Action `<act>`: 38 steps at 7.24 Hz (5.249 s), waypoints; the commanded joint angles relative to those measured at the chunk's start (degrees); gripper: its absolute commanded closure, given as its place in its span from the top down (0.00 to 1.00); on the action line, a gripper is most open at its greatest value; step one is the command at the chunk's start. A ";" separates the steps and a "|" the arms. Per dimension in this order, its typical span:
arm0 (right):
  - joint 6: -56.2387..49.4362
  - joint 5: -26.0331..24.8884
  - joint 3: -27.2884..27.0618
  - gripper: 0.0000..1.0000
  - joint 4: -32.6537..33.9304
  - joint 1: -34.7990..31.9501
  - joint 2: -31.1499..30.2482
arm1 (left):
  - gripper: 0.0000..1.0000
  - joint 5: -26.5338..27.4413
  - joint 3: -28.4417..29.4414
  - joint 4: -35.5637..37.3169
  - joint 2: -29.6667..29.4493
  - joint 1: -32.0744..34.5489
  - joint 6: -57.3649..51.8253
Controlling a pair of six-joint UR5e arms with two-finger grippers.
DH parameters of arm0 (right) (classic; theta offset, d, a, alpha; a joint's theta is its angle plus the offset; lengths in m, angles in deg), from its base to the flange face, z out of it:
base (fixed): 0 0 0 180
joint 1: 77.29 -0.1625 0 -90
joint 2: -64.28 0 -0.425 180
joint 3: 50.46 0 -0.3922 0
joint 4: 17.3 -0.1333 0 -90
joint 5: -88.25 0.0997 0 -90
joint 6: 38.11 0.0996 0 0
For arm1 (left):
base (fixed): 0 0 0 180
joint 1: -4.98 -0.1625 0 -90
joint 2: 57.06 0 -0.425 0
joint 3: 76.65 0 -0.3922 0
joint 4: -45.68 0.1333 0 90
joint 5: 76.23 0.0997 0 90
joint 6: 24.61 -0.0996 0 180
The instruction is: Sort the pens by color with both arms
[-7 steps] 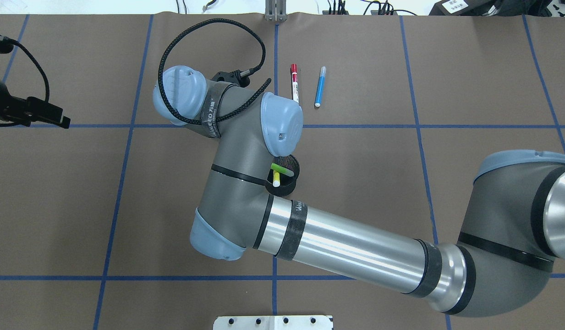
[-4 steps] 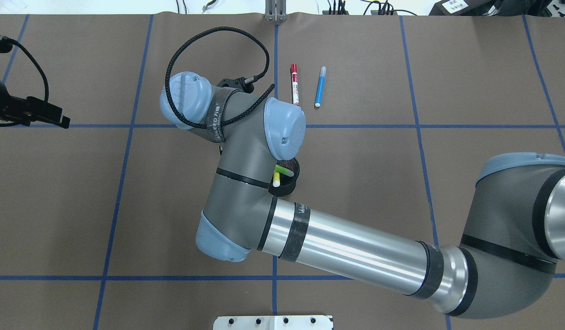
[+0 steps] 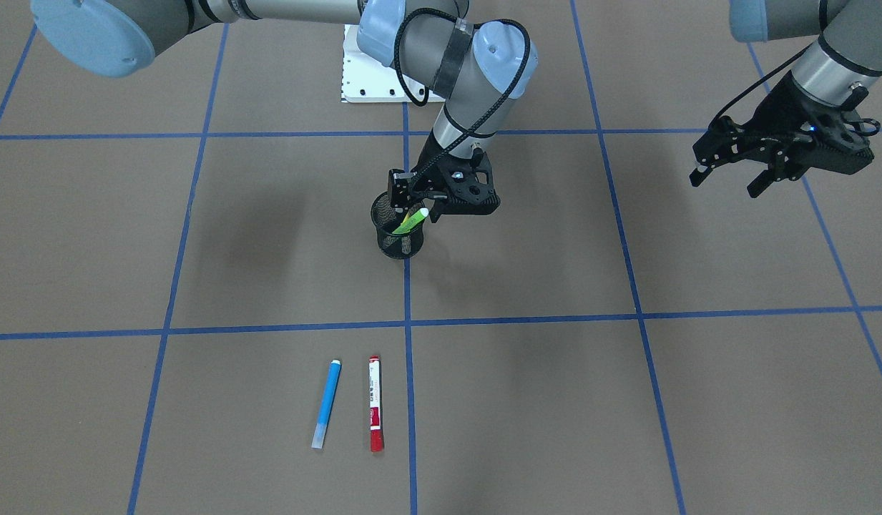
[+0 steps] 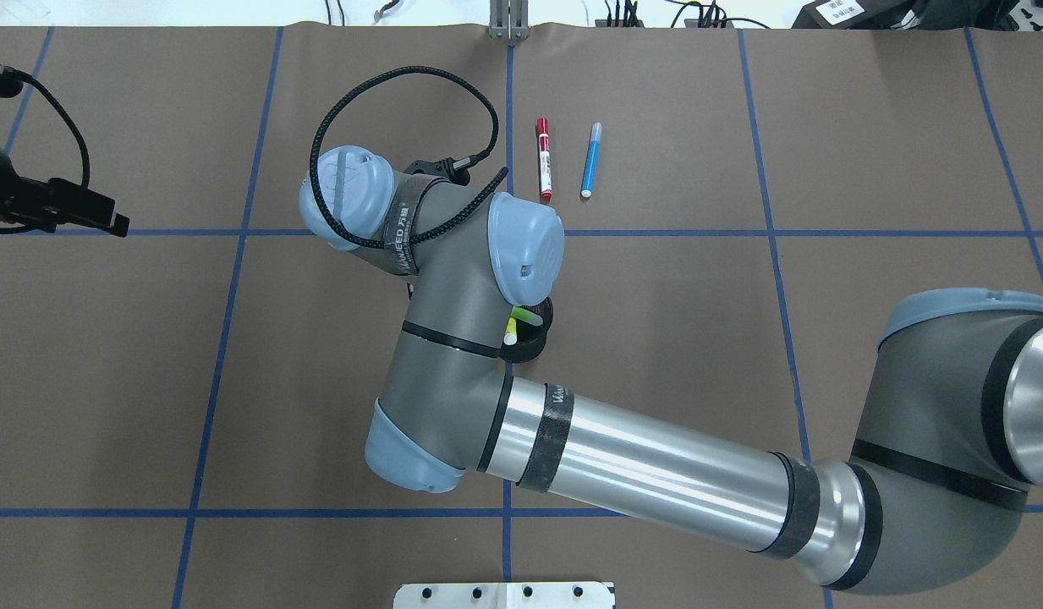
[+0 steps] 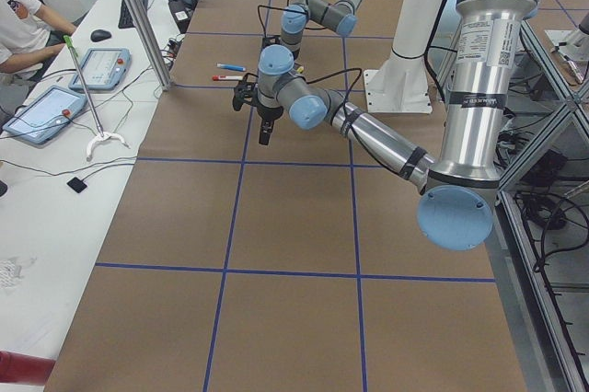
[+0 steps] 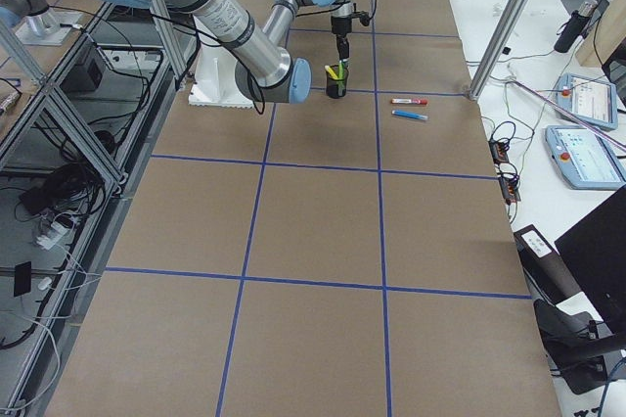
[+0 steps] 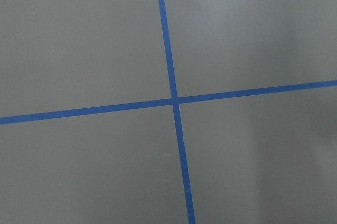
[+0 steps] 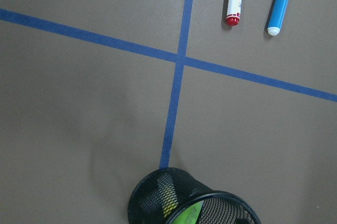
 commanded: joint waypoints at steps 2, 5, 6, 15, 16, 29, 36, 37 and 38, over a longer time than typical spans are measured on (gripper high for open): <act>-0.09 0.67 0.00 0.39 0.00 0.14 -0.17 | 0.99 -0.16 -0.64 0.07 0.00 0.00 0.00; -0.17 0.67 -0.53 0.00 0.00 -0.21 -0.17 | 0.99 -0.16 -1.08 0.07 0.00 0.00 1.49; -0.35 1.11 -0.53 0.00 0.00 -0.48 -0.17 | 0.99 -0.16 -1.08 0.07 0.00 0.00 1.49; -1.76 -11.95 -19.68 0.00 6.61 -5.66 1.24 | 0.99 -0.07 -0.91 -0.02 -0.18 -0.53 3.08; -0.97 -15.29 -18.82 0.00 -1.67 -6.19 0.28 | 0.99 -0.16 -0.91 -0.02 -0.18 -0.53 3.08; 0.53 -31.76 19.77 0.00 -61.00 -5.75 -4.82 | 0.99 0.11 -0.91 -0.02 -0.70 -0.53 3.16; 0.26 -33.96 19.25 0.73 -61.00 -4.00 -5.96 | 0.99 0.02 -0.73 0.07 -0.97 -0.53 3.08; -0.26 -33.70 17.51 0.85 -61.00 -3.99 -6.49 | 0.99 0.02 -0.73 0.07 -0.97 -0.53 3.08; -2.70 -33.78 13.57 0.96 -60.91 -3.82 -9.10 | 0.99 0.02 -0.73 0.07 -0.97 -0.53 3.08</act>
